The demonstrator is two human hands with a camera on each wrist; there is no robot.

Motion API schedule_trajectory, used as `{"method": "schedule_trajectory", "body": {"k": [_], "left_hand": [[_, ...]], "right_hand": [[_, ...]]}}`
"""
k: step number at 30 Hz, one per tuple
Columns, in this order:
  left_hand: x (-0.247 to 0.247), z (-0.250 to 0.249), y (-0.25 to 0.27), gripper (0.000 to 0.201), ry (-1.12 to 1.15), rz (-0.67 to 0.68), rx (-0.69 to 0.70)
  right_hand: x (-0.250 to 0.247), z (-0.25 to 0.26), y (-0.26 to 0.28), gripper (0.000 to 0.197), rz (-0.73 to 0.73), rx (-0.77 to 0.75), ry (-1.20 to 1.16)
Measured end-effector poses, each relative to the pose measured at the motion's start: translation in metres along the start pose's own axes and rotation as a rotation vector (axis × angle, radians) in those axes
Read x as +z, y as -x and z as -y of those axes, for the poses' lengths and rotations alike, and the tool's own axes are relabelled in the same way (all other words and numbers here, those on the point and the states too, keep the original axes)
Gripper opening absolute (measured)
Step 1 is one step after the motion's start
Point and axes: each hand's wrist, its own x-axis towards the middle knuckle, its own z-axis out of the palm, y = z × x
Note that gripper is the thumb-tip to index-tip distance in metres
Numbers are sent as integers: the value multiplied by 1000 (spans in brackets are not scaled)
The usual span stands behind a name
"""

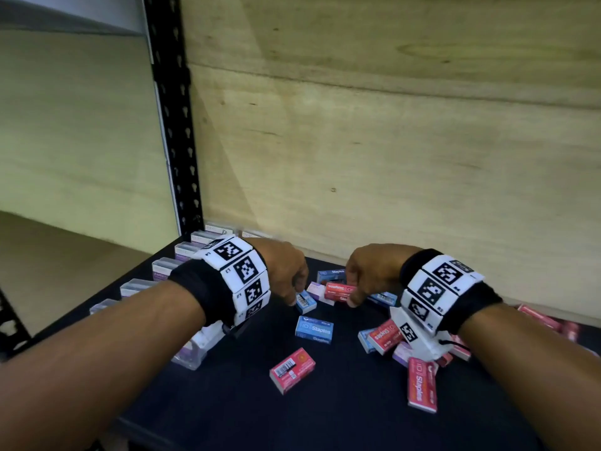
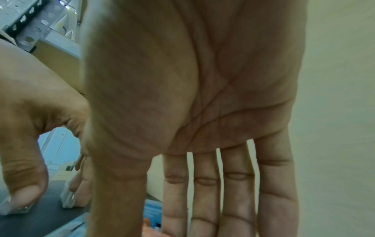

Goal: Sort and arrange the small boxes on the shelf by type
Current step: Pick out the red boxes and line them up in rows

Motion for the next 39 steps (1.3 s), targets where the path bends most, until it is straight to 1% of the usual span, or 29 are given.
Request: {"method": "schedule_trajectory", "body": {"k": [6,9,13,15,17,18,20,22,23,25,28,29,32,34,37,39], "left_hand": [[-2,-12,-15,40,-87,10,18],[-7,-15,-21,42,-93,22,22],[-14,-12,-29,41,-134,34,32],[-15,-9,-36,36,-130,53,11],[-13,-7,-43,19,-100,108,-4],[-13,-7,-46,14,-75,126,-11],[-12,-6,-51,18,-58,132,-18],[-15,-7,-53,19,-56,198,-6],[-16,-7,-54,24,-69,218,-13],[-20,-7,-57,35,-71,222,-15],[-14,-3,-61,39,-43,261,-40],[-11,0,-61,40,-84,269,-35],[-10,4,-61,43,-106,211,-11],[-10,2,-59,37,-84,168,-11],[-11,-1,-58,27,-148,166,21],[-14,-1,-55,37,-194,142,3]], "right_hand": [[11,-17,9,33,59,22,23],[13,-18,10,35,82,32,29],[6,-13,5,39,82,1,33],[3,-7,1,38,51,-23,22],[2,0,-4,43,35,-40,14],[2,3,-7,45,35,-45,20],[3,9,-12,49,47,-52,43],[4,13,-17,54,63,-52,61],[4,15,-20,55,66,-52,69],[3,17,-23,54,63,-48,79],[1,19,-24,50,70,-50,72],[0,19,-23,48,71,-52,70],[-3,14,-19,40,59,-49,61],[-6,6,-16,36,42,-46,26],[-11,-8,-11,30,30,-37,-25],[-14,-20,-5,28,18,-16,-38]]}}
